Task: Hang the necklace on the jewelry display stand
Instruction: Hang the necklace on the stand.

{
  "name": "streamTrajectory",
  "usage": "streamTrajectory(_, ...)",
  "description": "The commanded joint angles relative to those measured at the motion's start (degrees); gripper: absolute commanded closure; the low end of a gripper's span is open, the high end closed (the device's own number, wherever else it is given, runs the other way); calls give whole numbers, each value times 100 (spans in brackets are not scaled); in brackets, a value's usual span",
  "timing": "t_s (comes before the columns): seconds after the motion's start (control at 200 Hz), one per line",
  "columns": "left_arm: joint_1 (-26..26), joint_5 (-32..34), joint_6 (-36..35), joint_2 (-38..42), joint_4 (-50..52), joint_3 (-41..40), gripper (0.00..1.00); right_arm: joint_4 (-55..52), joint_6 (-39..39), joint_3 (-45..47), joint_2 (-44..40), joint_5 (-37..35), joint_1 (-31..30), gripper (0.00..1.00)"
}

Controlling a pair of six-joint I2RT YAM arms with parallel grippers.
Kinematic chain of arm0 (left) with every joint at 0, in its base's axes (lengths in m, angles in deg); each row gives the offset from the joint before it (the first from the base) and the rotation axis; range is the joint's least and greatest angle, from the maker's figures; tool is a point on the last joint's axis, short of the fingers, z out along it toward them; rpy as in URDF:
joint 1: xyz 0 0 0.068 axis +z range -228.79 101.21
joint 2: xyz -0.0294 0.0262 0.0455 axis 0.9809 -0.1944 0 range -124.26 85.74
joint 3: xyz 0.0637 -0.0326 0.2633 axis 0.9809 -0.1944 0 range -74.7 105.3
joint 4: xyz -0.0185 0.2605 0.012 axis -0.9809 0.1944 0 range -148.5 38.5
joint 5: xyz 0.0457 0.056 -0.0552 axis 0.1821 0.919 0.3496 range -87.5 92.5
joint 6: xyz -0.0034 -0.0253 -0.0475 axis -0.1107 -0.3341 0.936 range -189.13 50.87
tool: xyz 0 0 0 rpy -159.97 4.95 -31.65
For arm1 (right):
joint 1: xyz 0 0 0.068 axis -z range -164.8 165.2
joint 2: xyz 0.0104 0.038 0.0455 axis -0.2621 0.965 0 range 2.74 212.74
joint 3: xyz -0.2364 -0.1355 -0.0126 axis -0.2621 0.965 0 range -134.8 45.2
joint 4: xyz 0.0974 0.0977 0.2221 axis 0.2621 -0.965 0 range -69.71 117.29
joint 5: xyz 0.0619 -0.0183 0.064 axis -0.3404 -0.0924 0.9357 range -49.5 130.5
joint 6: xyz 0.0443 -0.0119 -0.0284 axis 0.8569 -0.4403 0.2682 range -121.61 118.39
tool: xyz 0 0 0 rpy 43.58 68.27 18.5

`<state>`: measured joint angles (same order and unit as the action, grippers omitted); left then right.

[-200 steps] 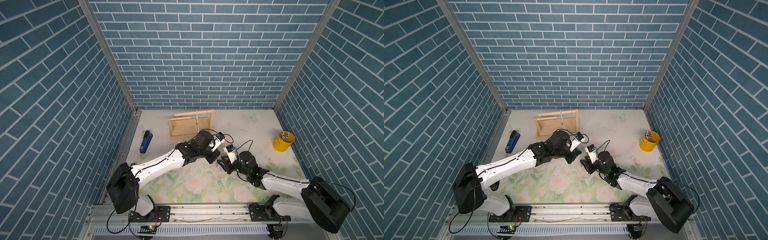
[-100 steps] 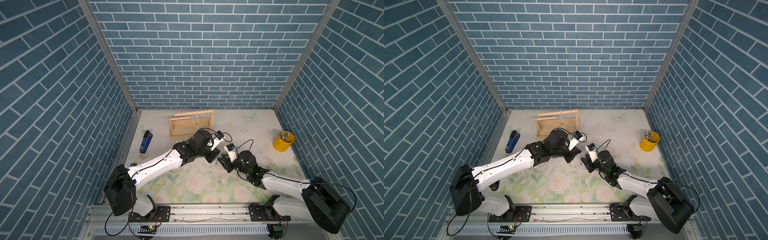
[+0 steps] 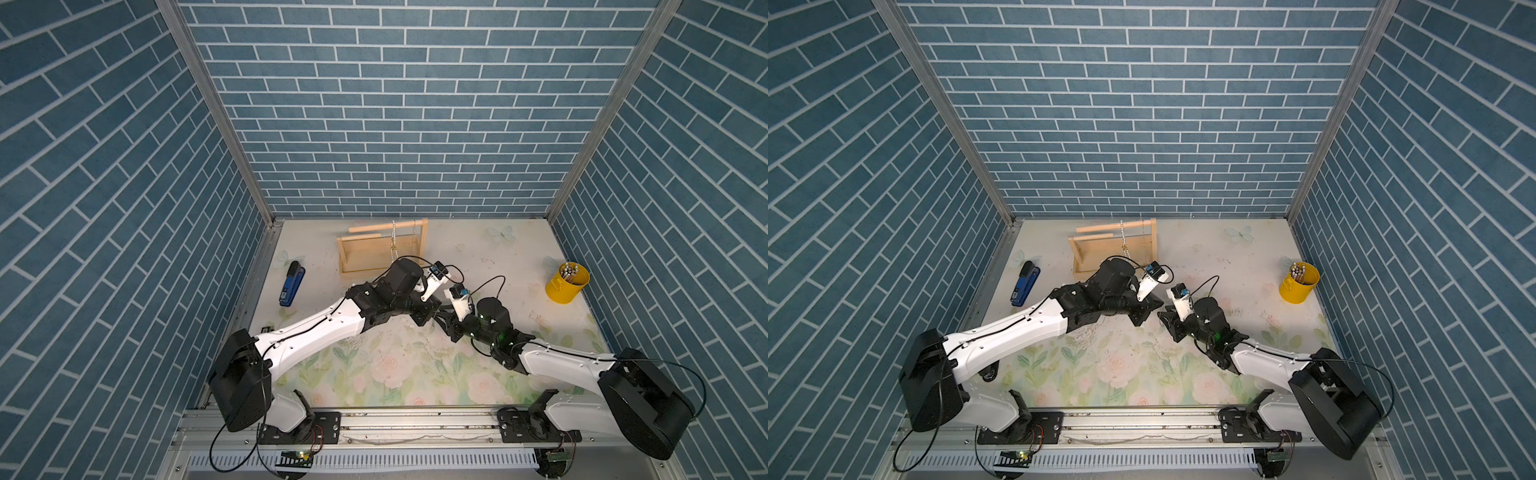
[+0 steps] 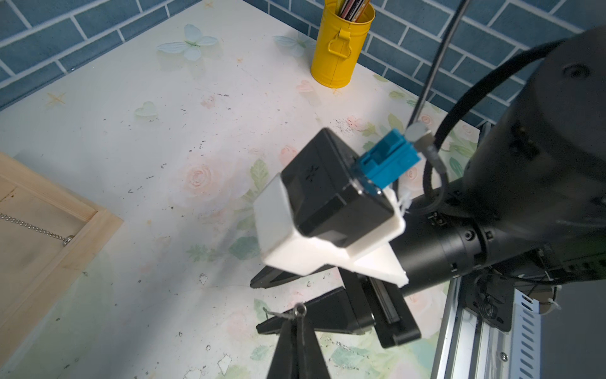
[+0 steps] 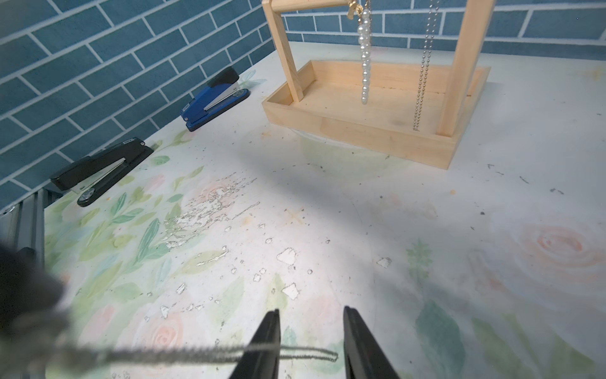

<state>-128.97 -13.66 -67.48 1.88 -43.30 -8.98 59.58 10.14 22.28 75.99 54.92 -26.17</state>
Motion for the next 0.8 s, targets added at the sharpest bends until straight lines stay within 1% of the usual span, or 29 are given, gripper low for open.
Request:
streamTrajectory(0.0,43,-44,62,233,-74,-8,100,192,-94,-219,102,146,-30,77)
streamTrajectory(0.065,51,-45,84,304,-70,-32,100,181,-95,-256,58,40,-29,95)
streamTrajectory(0.1,51,-34,98,357,-68,-48,100,179,-94,-259,5,-52,-30,100)
streamTrajectory(0.26,73,108,189,651,-54,-267,100,-127,-96,-457,-353,-482,-30,100)
streamTrajectory(0.43,138,307,391,1134,-141,-719,100,-955,-203,-978,-655,-835,-32,100)
streamTrajectory(0.59,183,410,570,1686,-245,-1201,100,-1777,-238,-1554,-673,-1333,-28,100)
streamTrajectory(0.645,192,466,610,1854,-265,-1365,100,-1919,-193,-1719,-641,-1348,-30,100)
streamTrajectory(0.795,236,552,769,2264,-386,-1852,100,-1922,-26,-2023,-624,-1110,-62,100)
